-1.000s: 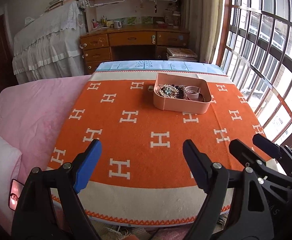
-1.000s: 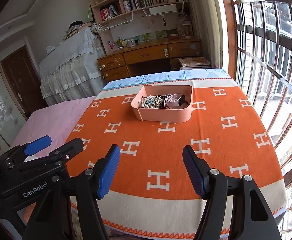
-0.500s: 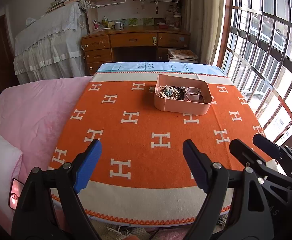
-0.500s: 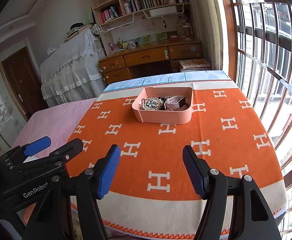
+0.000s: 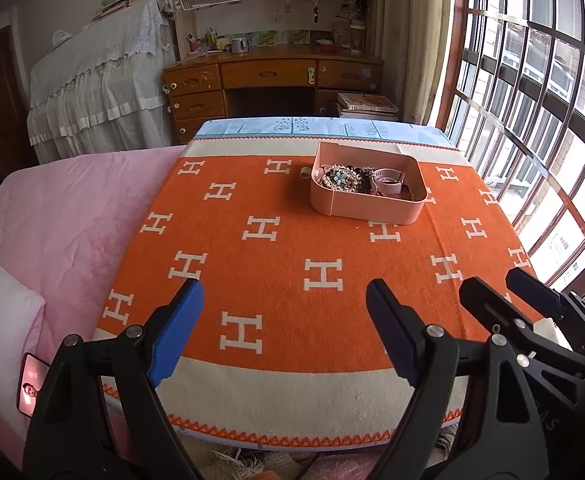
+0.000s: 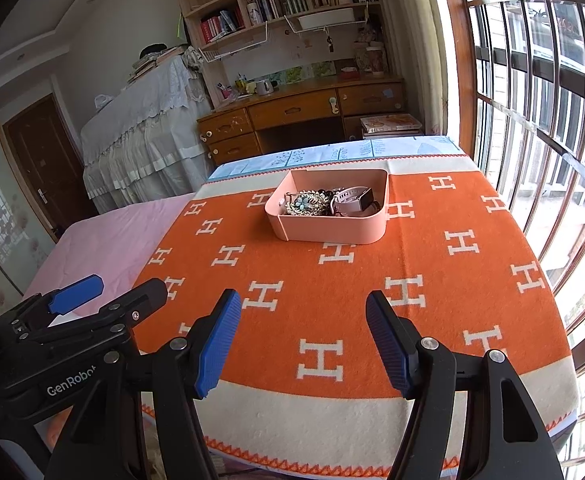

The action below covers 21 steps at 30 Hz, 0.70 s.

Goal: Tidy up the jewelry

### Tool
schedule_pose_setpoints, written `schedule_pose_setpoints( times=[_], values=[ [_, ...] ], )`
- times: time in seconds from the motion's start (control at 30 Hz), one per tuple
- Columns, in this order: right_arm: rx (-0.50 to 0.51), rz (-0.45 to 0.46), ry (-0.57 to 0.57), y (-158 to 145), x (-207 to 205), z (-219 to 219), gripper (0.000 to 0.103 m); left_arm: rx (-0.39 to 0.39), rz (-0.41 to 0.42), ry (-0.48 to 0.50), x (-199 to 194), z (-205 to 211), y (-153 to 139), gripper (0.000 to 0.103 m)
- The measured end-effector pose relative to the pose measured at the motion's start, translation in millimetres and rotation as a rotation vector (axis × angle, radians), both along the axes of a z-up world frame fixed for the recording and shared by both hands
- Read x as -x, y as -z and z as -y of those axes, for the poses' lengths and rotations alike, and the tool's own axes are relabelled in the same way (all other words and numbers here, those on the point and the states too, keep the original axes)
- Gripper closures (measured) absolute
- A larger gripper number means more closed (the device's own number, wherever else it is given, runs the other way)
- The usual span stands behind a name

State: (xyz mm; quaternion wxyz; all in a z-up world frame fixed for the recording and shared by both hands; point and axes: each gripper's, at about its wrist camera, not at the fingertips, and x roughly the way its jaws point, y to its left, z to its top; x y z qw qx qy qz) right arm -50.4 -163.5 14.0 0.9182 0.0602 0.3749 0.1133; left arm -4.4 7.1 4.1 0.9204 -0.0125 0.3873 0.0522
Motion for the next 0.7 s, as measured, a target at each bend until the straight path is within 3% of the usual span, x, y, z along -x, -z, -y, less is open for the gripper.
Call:
schedule_pose_setpoints(
  times=[0.7],
  values=[
    [-0.002,-0.01,-0.004,4.6,2.8,-4.0,0.037,0.002,-0.005,-0.001,-1.1,-0.9,1.6,0.022]
  ],
)
